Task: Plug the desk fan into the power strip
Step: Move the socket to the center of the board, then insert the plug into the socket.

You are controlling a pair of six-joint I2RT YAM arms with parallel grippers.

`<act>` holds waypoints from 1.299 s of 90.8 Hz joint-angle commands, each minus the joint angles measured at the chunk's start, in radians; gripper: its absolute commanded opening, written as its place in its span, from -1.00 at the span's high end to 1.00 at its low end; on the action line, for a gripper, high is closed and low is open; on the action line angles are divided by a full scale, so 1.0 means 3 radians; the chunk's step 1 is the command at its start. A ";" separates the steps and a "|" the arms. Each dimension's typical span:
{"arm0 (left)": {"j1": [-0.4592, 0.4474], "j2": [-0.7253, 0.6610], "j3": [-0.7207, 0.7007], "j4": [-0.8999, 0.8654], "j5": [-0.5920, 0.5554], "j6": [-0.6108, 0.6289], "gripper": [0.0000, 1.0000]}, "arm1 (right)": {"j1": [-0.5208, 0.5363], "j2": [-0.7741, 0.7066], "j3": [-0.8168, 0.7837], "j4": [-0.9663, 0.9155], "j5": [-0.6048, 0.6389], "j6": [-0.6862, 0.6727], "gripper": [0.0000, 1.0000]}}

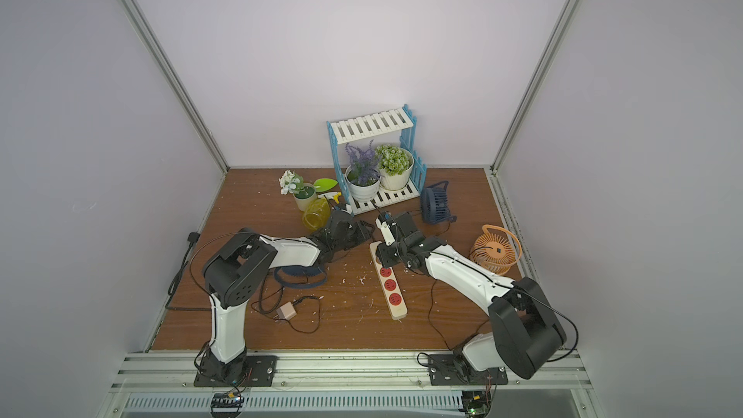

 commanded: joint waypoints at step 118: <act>-0.0020 -0.0121 -0.0368 -0.0049 0.0627 -0.0047 0.14 | 0.0222 0.0735 0.0272 -0.0589 0.0695 0.0125 1.00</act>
